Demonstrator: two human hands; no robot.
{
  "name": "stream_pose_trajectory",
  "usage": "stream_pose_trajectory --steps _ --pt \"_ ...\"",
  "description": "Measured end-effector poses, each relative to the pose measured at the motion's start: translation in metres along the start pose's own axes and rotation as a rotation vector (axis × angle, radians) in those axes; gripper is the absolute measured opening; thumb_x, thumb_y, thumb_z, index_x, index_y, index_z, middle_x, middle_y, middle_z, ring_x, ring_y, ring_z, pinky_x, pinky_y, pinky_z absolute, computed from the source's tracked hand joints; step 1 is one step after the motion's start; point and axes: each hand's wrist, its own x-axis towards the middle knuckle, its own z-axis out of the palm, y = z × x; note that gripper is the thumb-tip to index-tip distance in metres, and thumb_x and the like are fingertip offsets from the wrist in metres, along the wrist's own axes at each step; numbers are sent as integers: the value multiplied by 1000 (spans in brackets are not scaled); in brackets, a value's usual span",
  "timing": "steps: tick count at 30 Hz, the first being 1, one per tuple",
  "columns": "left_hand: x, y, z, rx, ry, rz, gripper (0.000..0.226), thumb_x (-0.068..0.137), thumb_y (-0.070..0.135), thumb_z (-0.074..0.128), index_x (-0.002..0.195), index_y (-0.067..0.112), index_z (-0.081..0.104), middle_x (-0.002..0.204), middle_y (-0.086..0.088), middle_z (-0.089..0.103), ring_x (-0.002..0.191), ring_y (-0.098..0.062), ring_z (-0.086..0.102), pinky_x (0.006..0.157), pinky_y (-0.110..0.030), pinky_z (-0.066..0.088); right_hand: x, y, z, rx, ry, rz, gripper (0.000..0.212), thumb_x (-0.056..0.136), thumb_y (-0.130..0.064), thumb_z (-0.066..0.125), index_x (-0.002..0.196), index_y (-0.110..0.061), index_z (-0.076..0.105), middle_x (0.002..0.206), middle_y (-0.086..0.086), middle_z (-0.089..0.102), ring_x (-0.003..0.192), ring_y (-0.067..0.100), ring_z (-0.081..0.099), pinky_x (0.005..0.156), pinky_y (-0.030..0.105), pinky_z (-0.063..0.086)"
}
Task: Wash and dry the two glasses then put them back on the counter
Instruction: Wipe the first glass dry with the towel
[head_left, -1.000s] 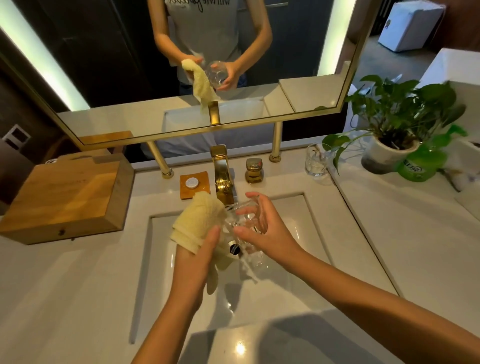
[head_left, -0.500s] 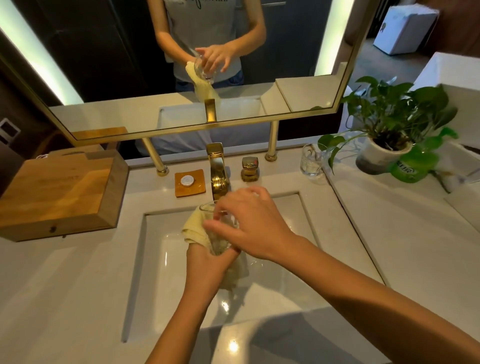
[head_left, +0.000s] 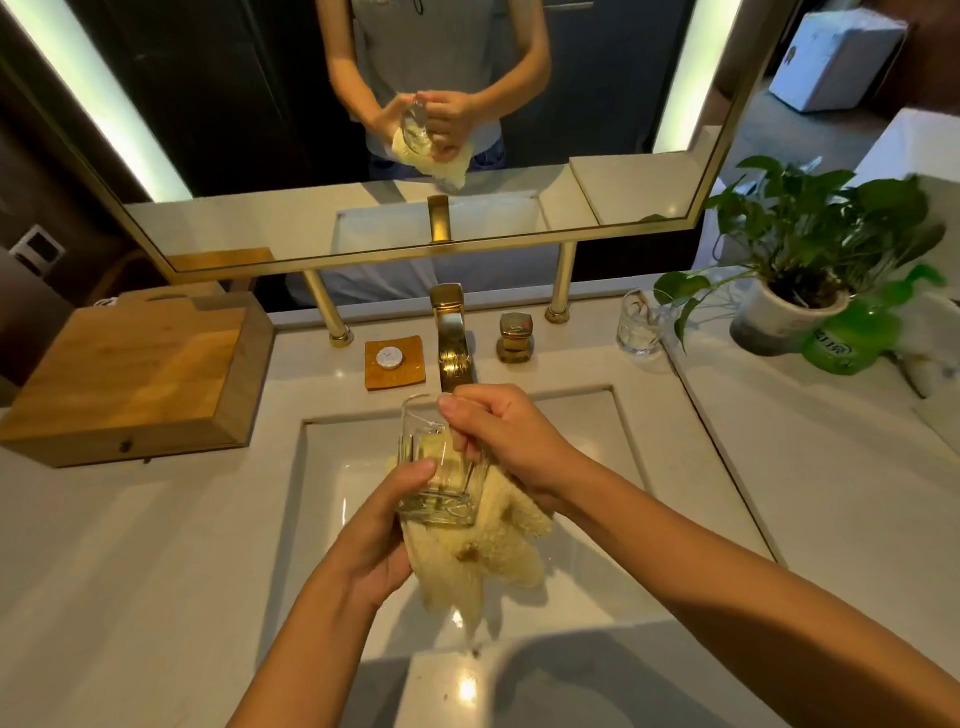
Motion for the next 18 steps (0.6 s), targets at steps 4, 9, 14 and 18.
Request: stream_pose_trajectory --steps 4,9,14,18 --pt "1 8 1 202 80 33 62 36 27 92 93 12 73 84 -10 74 76 -23 72 59 -30 58 2 -1 -5 -33 8 71 35 99 -19 49 66 -13 58 58 -9 56 55 1 51 60 12 45" --pt "9 1 3 980 299 223 46 69 18 80 106 30 56 92 6 67 86 -11 65 71 -28 57 10 -7 -7 -436 -155 136 50 95 -40 53 62 -5 65 58 2 60 58 12 56 70 29 48" --pt "7 7 4 744 173 124 46 73 6 77 110 20 55 92 -2 67 75 -5 68 64 -20 55 10 -7 -5 -348 -138 81 42 96 -23 55 58 -6 61 53 1 56 55 12 53 63 19 47" --pt "3 8 -12 193 -45 -72 53 51 21 89 98 11 68 84 -8 74 78 -19 72 68 -31 58 3 -2 -2 -152 -119 48 38 95 -19 57 59 -8 59 52 -5 54 53 9 50 58 15 45"
